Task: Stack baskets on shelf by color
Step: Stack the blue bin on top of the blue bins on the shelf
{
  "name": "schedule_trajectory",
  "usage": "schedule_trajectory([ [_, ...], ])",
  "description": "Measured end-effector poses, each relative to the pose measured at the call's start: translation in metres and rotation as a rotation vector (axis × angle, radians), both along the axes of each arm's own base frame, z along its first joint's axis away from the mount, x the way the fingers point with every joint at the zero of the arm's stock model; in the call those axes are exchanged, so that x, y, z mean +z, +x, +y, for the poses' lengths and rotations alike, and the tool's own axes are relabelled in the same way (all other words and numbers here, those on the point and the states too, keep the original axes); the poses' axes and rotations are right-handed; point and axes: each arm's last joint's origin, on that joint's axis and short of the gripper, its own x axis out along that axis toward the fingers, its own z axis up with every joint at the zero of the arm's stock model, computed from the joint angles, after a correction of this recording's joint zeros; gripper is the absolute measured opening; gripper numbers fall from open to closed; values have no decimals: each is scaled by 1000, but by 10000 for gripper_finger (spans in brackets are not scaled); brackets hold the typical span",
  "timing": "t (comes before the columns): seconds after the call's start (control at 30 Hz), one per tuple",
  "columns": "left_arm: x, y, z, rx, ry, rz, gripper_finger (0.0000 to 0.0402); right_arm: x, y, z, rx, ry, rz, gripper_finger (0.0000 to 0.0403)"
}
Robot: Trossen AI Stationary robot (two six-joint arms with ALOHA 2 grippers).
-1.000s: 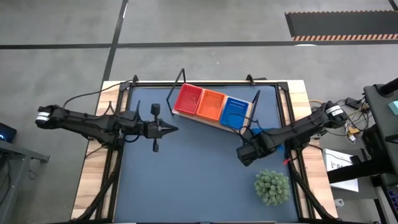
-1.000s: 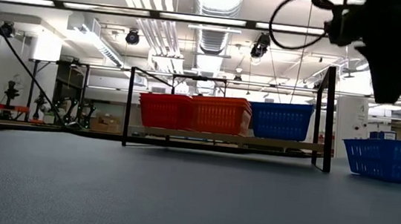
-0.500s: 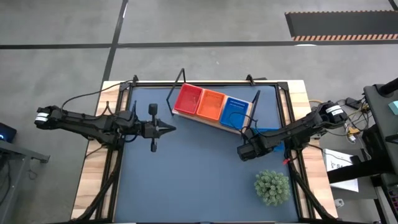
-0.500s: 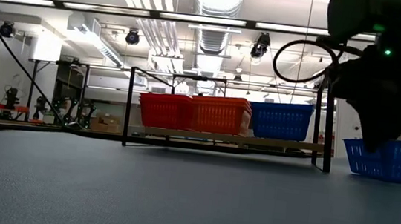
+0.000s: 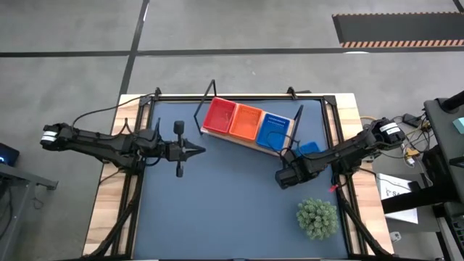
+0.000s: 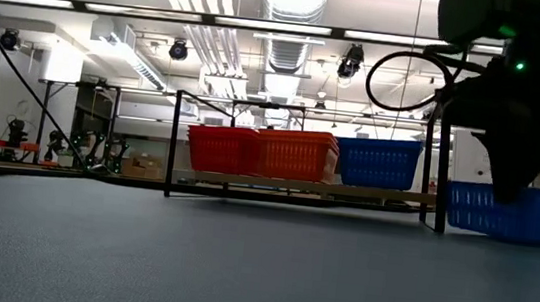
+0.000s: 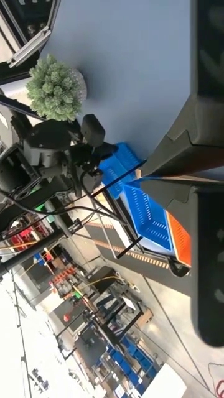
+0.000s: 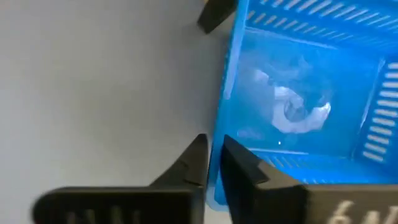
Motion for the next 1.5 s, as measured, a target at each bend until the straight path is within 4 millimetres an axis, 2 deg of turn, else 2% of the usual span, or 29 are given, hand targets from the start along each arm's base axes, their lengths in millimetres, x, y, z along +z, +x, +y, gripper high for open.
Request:
schedule_trajectory([
  [0.07,0,0,0,0,0,-3,1,4,2,2,13,30,4,17],
  [0.2,0,0,0,0,0,-5,1,16,10,10,42,113,-27,14],
  [0.37,0,1,0,0,0,-7,1,43,23,29,231,309,-73,13],
  [0.47,0,2,0,0,0,-6,1,66,29,45,415,353,-135,13],
  [0.57,-1,3,0,0,0,-2,1,89,34,62,587,360,-217,13],
  [0.73,-1,3,0,0,0,-1,1,120,39,71,626,357,-313,12],
  [0.87,-1,3,0,0,0,-3,1,139,41,82,769,271,-419,10],
  [0.97,-1,3,0,-1,0,-3,1,149,44,86,865,125,-491,10],
  [1.17,-1,3,0,-1,0,-5,1,162,53,73,862,-182,-527,9],
  [1.5,-1,3,0,-1,-1,-5,1,169,77,7,722,-279,-464,9],
])
